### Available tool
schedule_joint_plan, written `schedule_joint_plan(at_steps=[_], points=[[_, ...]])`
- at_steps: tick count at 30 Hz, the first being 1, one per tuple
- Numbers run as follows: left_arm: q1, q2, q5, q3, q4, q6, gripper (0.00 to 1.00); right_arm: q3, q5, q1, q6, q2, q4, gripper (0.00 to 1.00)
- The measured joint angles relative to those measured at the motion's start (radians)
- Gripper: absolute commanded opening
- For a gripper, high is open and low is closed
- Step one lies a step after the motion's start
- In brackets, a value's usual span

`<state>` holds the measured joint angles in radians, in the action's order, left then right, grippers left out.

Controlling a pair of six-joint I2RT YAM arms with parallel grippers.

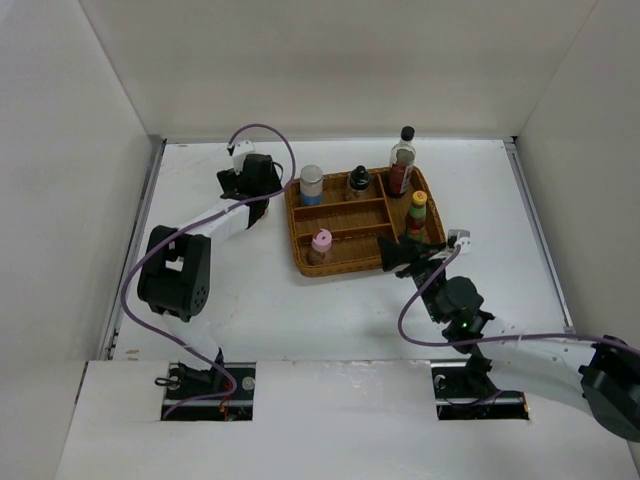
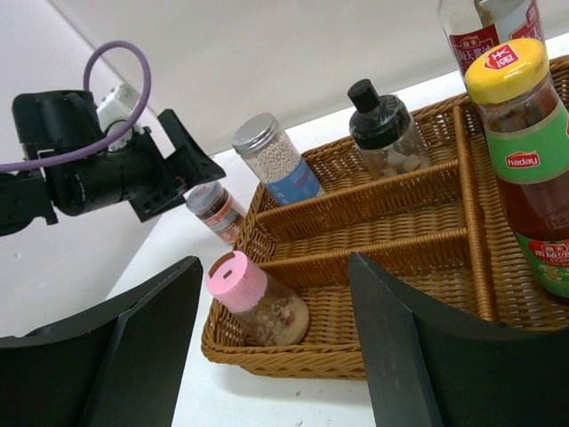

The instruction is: Organize the condiment bottles

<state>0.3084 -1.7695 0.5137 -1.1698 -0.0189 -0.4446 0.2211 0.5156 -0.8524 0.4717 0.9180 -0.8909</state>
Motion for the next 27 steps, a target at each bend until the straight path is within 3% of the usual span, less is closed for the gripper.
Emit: schedule_joint_plan(at_steps=[7, 13, 16, 23, 27], points=[[-0.007, -0.058, -0.019, -0.025, 0.006, 0.000, 0.80, 0.002, -0.003, -0.004, 0.000, 0.014, 0.000, 0.73], [-0.007, -0.061, -0.024, -0.016, -0.005, -0.001, 0.49, 0.002, -0.007, -0.006, 0.000, 0.011, 0.000, 0.74], [-0.007, -0.055, -0.025, -0.001, -0.023, 0.000, 0.40, 0.003, -0.008, -0.006, 0.000, 0.011, 0.001, 0.74], [0.003, 0.082, -0.022, 0.098, 0.017, -0.004, 0.35, 0.003, -0.008, -0.006, -0.004, 0.000, 0.001, 0.74], [0.054, 0.274, 0.017, 0.133, 0.055, 0.008, 0.35, 0.003, -0.006, -0.007, -0.008, -0.023, 0.001, 0.74]])
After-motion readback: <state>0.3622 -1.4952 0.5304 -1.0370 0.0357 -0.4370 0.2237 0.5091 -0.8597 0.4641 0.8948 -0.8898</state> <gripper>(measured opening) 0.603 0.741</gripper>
